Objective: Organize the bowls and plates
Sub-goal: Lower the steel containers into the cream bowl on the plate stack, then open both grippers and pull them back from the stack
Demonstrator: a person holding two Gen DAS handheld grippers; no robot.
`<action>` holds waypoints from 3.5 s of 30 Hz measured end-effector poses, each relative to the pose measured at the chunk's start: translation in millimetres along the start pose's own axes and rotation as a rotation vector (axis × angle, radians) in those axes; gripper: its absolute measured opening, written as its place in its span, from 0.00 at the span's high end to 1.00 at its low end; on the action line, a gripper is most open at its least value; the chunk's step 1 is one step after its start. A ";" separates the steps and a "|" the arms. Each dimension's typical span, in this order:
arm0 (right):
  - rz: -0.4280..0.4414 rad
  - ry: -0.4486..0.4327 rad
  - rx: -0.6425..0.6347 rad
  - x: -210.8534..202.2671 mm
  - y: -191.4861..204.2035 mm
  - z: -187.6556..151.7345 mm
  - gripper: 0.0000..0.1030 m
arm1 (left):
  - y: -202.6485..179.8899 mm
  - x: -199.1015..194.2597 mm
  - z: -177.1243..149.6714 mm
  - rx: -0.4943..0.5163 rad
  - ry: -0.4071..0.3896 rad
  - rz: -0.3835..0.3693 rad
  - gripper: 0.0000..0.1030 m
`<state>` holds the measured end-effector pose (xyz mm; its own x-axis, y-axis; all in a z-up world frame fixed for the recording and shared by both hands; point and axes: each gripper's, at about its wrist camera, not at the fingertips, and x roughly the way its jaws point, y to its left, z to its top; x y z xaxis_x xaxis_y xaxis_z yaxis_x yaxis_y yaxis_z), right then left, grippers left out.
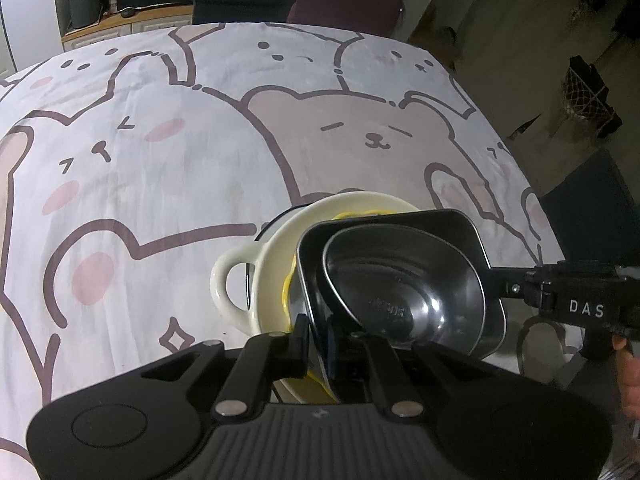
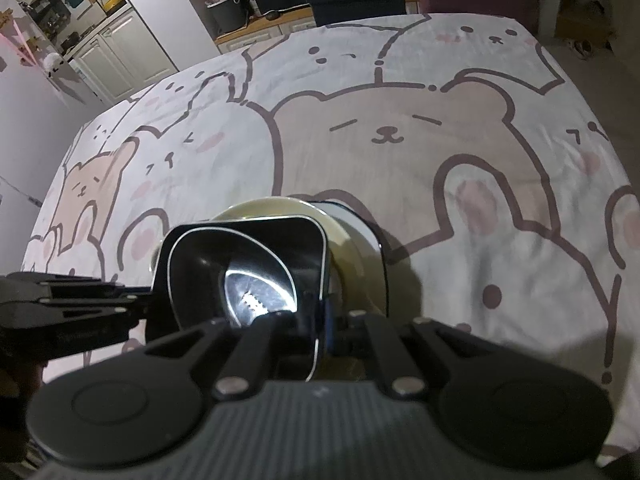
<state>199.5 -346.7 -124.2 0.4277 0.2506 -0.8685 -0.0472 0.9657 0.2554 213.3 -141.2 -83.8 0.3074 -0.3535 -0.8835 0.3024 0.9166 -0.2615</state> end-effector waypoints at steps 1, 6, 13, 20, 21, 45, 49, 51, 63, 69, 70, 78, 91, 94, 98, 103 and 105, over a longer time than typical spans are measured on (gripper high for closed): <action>-0.002 0.001 -0.002 0.4 0.2 0.1 0.94 | 0.1 -0.1 0.3 -0.001 -0.001 0.001 0.91; -0.001 -0.001 -0.004 0.8 0.5 1.3 0.94 | -0.6 -0.6 0.1 0.003 -0.002 0.002 0.91; -0.008 0.005 -0.011 2.3 0.4 1.6 0.94 | -0.9 -3.8 -0.3 0.005 -0.007 -0.004 0.91; -0.011 0.009 -0.008 3.7 -0.2 2.7 0.94 | -0.7 -5.1 -0.1 0.010 -0.009 -0.007 0.91; -0.012 0.009 -0.009 3.8 -0.3 3.0 0.94 | -0.5 -5.2 0.0 0.010 -0.009 -0.007 0.91; -0.022 -0.020 -0.047 -13.5 3.5 0.4 0.87 | -3.1 -15.7 -2.1 0.026 -0.033 -0.023 0.79; -0.027 -0.025 -0.049 -17.1 4.4 -0.4 0.86 | -3.7 -19.5 -3.4 0.032 -0.041 -0.032 0.76; -0.027 -0.025 -0.049 -17.6 4.7 -0.8 0.86 | -3.2 -20.9 -4.1 0.033 -0.043 -0.035 0.75; -0.034 -0.029 -0.055 -20.2 6.4 -1.4 0.80 | 0.1 -25.0 -5.5 0.031 -0.049 -0.028 0.71; -0.045 -0.059 -0.054 -24.9 7.0 -3.9 0.53 | -0.2 -32.6 -7.9 0.034 -0.083 -0.005 0.25; -0.047 -0.075 -0.060 -26.9 7.8 -4.9 0.41 | -0.9 -34.9 -9.4 0.040 -0.096 0.008 0.20; -0.076 -0.179 -0.082 -49.4 11.0 -23.2 0.11 | -4.6 -59.4 -30.4 0.069 -0.202 0.077 0.00; -0.110 -0.392 -0.077 -95.9 15.5 -82.8 0.00 | -20.2 -110.8 -95.2 0.065 -0.391 0.101 0.00; -0.103 -0.439 -0.062 -102.5 13.6 -103.1 0.00 | -23.6 -122.6 -110.3 0.058 -0.452 0.130 0.00; -0.098 -0.492 -0.043 -109.9 12.7 -129.2 0.00 | -26.2 -133.9 -130.0 0.035 -0.510 0.118 0.00; -0.121 -0.564 -0.063 -120.9 16.9 -156.7 0.00 | -34.7 -140.6 -155.6 0.045 -0.578 0.167 0.00; -0.134 -0.586 -0.080 -123.6 19.0 -165.3 0.00 | -37.0 -141.8 -163.4 0.051 -0.591 0.183 0.00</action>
<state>-3.4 -348.1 -82.2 0.8593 0.0694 -0.5067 -0.0167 0.9940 0.1079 11.1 -94.4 -12.3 0.8014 -0.2486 -0.5440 0.2361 0.9671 -0.0941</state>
